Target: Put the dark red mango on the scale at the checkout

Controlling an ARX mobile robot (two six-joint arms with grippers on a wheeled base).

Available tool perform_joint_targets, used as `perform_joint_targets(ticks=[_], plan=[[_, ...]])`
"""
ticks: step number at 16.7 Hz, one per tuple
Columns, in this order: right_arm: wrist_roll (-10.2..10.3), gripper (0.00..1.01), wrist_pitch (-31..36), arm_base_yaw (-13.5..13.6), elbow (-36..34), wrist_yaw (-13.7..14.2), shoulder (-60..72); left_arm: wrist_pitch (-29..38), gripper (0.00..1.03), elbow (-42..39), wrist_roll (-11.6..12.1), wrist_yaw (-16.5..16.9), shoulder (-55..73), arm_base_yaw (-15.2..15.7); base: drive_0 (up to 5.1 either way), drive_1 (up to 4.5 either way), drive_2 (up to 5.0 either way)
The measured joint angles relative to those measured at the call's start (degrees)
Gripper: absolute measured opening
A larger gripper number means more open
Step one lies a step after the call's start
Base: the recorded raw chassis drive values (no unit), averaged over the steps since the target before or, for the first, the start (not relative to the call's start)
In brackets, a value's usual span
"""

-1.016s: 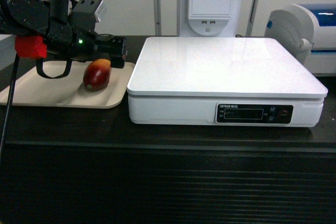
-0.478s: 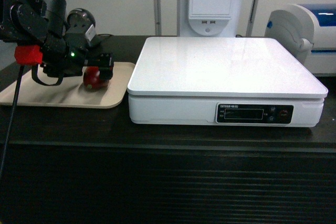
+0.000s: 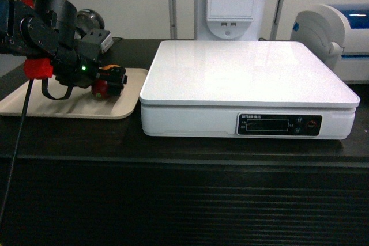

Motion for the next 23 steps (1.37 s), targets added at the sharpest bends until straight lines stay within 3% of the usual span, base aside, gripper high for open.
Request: perform_joint_targets(ticks=[2,3,6,15,18,23], plan=[[0.00,0.98,0.00,0.00,0.00,0.00,0.02,0.07,0.66,0.00,0.83,0.22,0.04,0.00,0.0,0.00,0.0],[0.00,0.98,-0.02,0.00,0.00,0.00,0.00,0.26,0.64,0.00,0.90,0.37,0.04,0.00,0.0,0.00,0.0],[0.00,0.98,0.00,0.00,0.00,-0.02,0.02,1.77,0.63,-1.31,1.14,0.39,-0.42,0.09,0.0,0.00,0.0],[0.00,0.98,0.02,0.00,0.00,-0.02,0.02,10.84,0.63,-20.50,0.59,-0.13,-19.32,-1.16,0.0,0.00,0.0],[0.00,0.98,0.00,0.00,0.00,-0.02,0.00,13.18,0.63,-27.43,-0.92,1.51,-29.20,-4.83,0.0,0.00,0.0],[0.00,0.98,0.00,0.00,0.00,-0.02,0.00,12.90,0.63,-28.09,-5.97,1.86,-32.06,-14.80,0.0,0.00,0.0]])
